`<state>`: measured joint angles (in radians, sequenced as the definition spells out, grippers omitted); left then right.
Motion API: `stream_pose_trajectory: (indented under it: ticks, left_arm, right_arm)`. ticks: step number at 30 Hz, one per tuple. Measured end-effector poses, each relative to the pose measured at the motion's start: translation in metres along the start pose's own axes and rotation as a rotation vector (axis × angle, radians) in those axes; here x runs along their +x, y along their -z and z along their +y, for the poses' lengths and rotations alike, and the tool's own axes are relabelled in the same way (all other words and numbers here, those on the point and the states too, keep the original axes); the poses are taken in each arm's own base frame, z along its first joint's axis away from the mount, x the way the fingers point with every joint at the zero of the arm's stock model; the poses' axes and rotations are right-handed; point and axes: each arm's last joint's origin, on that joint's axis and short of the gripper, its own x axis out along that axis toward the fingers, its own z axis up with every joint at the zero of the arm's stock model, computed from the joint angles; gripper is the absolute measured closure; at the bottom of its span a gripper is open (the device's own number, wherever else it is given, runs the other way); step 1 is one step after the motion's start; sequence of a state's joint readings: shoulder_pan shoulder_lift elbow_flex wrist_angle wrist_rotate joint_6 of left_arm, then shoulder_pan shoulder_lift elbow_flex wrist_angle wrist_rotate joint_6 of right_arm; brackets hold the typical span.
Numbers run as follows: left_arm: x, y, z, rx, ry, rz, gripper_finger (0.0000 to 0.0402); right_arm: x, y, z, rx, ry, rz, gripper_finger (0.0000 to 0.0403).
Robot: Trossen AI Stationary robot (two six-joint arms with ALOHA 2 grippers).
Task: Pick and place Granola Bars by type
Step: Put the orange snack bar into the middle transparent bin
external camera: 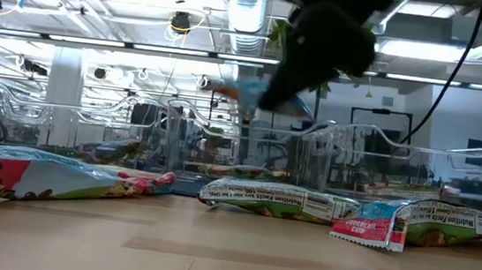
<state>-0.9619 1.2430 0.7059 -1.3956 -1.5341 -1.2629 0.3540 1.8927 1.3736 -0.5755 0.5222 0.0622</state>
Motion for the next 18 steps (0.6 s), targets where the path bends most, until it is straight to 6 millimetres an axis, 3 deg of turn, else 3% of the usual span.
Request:
stream_pose_trajectory:
  ticks: [6, 13, 18]
  left_arm:
    - [0.000, 0.000, 0.000, 0.000, 0.000, 0.000, 0.0223]
    - [0.000, 0.000, 0.000, 0.001, 0.000, 0.000, 0.0223]
    - [0.000, 0.000, 0.000, 0.002, 0.000, 0.000, 0.0223]
  right_arm:
    - [0.007, -0.011, -0.036, -0.119, 0.199, 0.012, 0.0316]
    - [0.032, -0.003, -0.090, -0.061, 0.257, 0.097, 0.0316]
    - [0.043, 0.003, -0.116, 0.008, 0.216, 0.123, 0.0316]
